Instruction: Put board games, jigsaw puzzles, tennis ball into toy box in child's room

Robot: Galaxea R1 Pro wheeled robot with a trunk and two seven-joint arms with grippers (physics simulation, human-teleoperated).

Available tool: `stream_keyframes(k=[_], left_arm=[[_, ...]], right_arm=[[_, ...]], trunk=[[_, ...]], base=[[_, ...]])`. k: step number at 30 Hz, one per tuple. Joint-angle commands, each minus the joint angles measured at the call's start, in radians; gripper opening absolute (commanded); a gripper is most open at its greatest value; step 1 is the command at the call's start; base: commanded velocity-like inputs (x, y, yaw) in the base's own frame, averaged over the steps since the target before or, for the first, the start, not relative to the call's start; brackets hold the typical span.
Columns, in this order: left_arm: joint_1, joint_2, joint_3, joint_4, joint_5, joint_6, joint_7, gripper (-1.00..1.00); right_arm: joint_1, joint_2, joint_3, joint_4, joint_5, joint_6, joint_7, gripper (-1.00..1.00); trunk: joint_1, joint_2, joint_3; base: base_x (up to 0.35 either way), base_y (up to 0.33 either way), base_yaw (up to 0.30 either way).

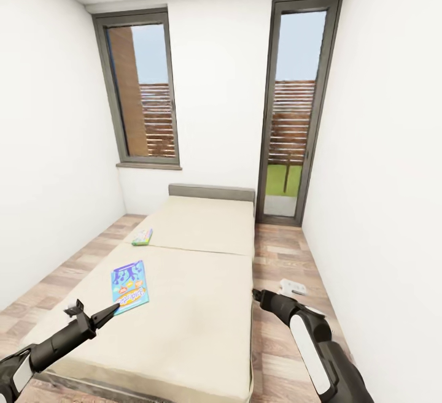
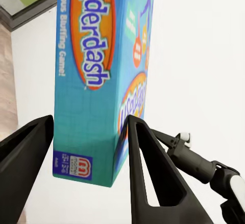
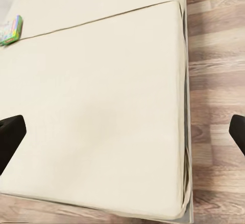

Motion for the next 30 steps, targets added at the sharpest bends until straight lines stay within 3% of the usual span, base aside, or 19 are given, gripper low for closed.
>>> stream_keyframes(k=[1,30], left_arm=[[0.0,0.0,0.001,0.001,0.001,0.01,-0.003,-1.0],[0.0,-0.001,0.001,0.001,0.0,0.01,-0.001,-1.0]], right_arm=[[0.0,0.0,0.001,-0.001,-0.011,0.002,-0.009,1.0],[-0.001,0.005,0.001,0.022,-0.009,0.002,-0.01,1.0]], trunk=[[0.0,-0.001,0.0],[0.0,-0.001,0.015]], base=[[0.0,0.0,0.27],[0.0,0.0,0.271]])
